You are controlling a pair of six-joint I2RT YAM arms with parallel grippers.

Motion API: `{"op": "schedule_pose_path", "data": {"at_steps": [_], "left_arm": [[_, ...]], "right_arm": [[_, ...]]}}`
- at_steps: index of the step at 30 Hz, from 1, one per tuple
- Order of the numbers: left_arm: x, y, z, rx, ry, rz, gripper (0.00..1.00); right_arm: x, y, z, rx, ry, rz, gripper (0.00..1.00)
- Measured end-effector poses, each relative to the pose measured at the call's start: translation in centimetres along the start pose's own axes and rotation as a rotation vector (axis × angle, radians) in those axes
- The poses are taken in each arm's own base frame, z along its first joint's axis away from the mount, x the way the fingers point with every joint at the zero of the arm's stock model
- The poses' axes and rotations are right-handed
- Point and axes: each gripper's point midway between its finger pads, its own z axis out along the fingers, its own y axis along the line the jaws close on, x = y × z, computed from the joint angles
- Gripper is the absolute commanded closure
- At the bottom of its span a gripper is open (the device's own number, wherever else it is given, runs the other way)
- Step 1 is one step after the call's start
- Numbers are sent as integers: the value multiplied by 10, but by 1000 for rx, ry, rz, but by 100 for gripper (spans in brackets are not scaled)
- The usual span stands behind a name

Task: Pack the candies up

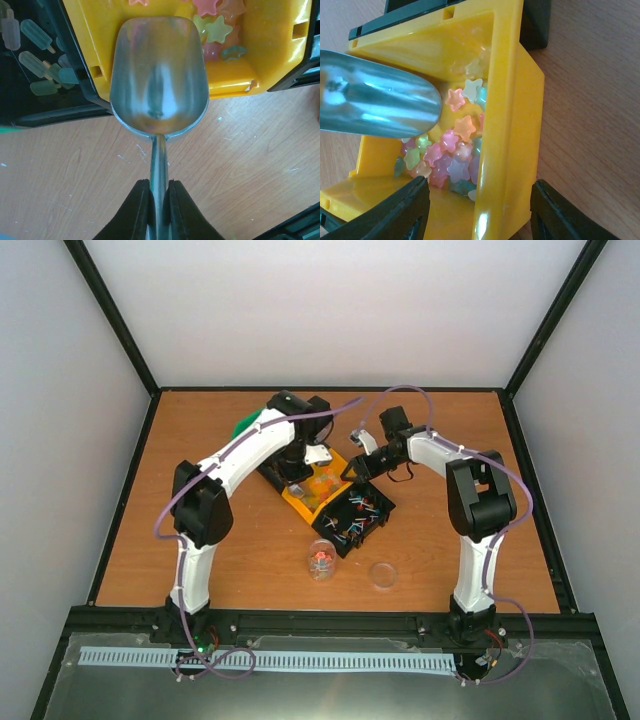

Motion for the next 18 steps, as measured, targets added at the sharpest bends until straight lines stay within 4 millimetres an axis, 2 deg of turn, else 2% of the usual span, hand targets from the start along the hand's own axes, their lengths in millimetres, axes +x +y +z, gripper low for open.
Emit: {"op": "schedule_pose_path", "data": {"at_steps": [9,14,18], "left_arm": [[-15,1,12,-14,-62,-40,99],[-31,0,32,-20,-153,-64,99],[-41,-6,56,-1,-195,-64,99]], "right_arm": [[-2,-1,4,-13,-7,4,53],[-3,0,6,-28,-13,1,63],[-7,-1,6,-19,-25,-21,71]]}}
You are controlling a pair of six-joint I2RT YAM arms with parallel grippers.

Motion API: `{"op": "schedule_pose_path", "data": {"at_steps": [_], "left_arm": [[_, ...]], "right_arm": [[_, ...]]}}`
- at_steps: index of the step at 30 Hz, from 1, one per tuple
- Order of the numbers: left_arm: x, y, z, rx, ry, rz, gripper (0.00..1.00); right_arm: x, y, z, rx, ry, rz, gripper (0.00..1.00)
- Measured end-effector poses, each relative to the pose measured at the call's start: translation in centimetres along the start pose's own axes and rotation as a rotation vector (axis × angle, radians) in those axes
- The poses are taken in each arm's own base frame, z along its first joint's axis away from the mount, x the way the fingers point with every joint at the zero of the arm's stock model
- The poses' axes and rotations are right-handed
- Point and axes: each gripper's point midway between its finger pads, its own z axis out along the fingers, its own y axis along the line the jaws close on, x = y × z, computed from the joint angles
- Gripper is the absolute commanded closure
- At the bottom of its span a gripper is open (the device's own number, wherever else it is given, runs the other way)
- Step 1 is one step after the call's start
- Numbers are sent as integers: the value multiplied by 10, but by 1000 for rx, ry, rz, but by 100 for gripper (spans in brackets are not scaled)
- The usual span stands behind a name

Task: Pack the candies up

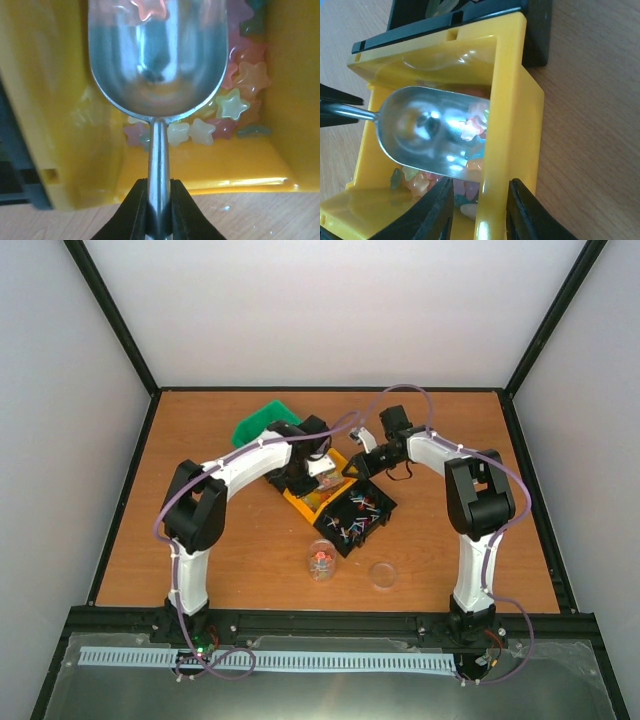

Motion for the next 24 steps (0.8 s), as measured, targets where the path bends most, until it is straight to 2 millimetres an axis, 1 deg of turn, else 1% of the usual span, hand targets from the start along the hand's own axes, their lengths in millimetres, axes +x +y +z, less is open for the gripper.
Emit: {"op": "schedule_pose_path", "data": {"at_steps": [2,4,6,9,13,15,17,21,24], "left_arm": [[4,-5,12,16,-11,-2,99],[7,-7,20,32,-40,-12,99],[5,-10,20,45,-104,-22,99],[4,-21,20,84,-194,-45,99],[0,-30,18,125,-326,-94,99],[-3,-30,19,145,-384,-122,99],[-4,-29,19,168,-432,-153,99],[-4,-24,20,212,-496,-202,99],[-2,-21,18,222,-526,-217,99]], "right_arm": [[-2,-3,-1,9,-7,-9,73],[-3,-4,-3,13,-10,-20,74],[-3,-5,-3,19,-10,-31,74],[-3,-6,-3,22,-7,-38,70],[0,-7,-4,25,4,-38,61],[2,-8,-5,25,10,-32,56],[4,-9,-7,26,15,-23,52],[6,-14,-14,26,17,-4,38],[7,-19,-20,23,12,13,31]]}}
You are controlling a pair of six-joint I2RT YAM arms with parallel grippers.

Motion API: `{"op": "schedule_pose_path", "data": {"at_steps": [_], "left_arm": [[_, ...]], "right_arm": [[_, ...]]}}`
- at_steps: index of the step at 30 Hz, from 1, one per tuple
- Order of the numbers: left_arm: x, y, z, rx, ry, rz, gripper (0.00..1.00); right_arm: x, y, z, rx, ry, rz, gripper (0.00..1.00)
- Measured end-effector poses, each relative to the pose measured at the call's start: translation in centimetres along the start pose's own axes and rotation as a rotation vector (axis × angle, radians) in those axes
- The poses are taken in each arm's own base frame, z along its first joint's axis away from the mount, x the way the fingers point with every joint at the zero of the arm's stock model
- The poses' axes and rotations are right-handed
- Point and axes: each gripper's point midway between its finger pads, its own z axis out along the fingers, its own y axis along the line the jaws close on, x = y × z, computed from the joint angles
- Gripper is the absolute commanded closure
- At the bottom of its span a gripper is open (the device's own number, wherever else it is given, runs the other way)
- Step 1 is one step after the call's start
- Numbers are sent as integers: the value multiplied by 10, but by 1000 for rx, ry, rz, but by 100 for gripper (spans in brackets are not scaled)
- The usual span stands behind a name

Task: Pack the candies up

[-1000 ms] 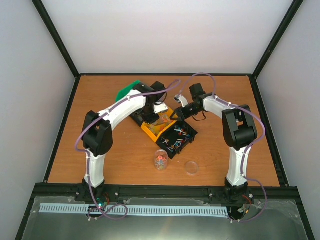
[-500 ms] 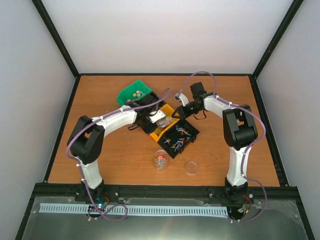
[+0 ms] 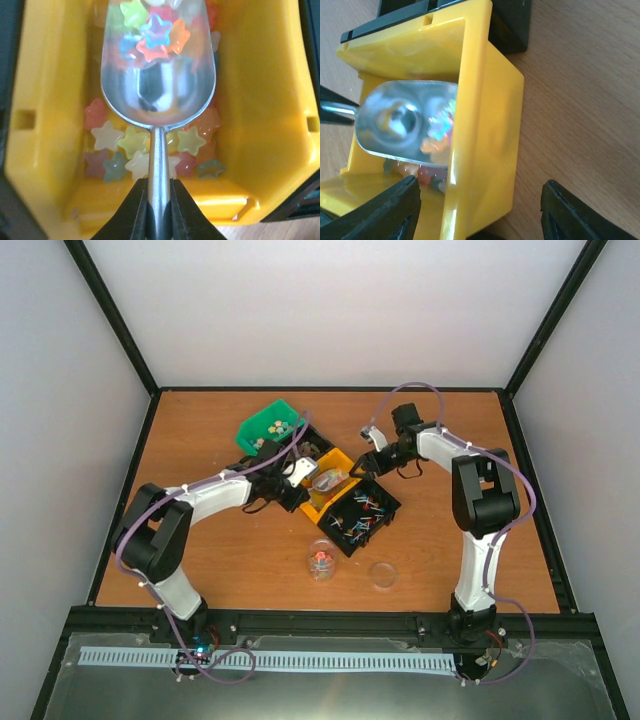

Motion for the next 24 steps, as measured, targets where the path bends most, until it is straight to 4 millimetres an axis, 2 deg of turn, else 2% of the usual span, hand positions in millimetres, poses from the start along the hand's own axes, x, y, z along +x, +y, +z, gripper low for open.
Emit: {"op": "schedule_pose_path", "data": {"at_steps": [4,10,21,24], "left_arm": [[6,6,-9,-9,-25,-15,99],[18,0,-22,2,-53,-14,99],[11,-16,-61,14,-238,65,99],[3,-21,-72,17,-282,125,99]], "right_arm": [[-1,-2,-8,-13,-6,13,24],[-6,-4,-19,-30,-26,12,20],[-9,-3,-35,-34,-45,9,8],[-11,-1,-39,-31,-52,-2,7]]}}
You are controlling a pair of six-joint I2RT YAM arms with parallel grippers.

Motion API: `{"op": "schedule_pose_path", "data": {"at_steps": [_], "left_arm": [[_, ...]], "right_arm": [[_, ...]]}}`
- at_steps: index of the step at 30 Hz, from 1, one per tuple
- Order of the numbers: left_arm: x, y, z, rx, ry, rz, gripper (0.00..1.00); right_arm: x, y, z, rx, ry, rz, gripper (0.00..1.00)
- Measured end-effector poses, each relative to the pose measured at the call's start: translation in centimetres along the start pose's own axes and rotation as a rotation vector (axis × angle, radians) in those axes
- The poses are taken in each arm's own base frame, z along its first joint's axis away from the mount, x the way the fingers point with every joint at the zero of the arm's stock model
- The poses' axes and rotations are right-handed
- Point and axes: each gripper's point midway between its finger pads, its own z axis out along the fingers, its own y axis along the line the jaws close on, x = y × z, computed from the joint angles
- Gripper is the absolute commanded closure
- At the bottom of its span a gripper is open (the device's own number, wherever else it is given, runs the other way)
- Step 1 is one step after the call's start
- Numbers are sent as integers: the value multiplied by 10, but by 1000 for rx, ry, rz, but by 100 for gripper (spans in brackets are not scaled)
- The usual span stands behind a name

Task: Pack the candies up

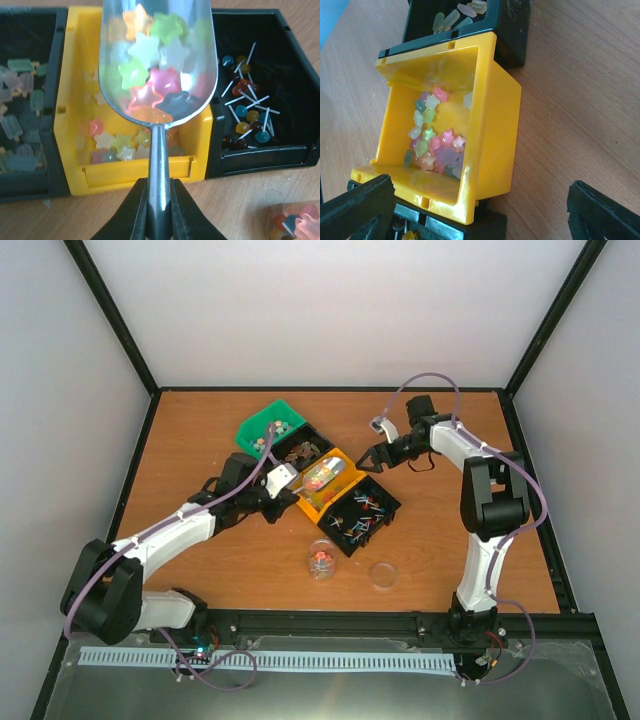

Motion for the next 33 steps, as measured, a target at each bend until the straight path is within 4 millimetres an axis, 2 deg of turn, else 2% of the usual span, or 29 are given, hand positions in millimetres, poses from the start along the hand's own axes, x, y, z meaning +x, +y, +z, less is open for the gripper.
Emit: {"op": "schedule_pose_path", "data": {"at_steps": [7,12,16,20,28,33], "left_arm": [[-23,-13,-16,58,-30,115,99],[-24,-28,-45,118,-26,183,99],[-17,-40,-76,168,0,265,99],[-3,-63,-101,261,59,344,99],[24,-90,-134,349,149,431,99],[34,-92,-147,355,225,462,99]], "right_arm": [[-1,1,-1,1,-2,-2,6],[-3,4,-4,4,-7,-13,4],[-7,9,-10,9,-20,-32,0],[-9,14,-15,13,-28,-45,0],[-9,14,-16,19,-28,-50,0],[-9,14,-16,20,-28,-50,0]]}}
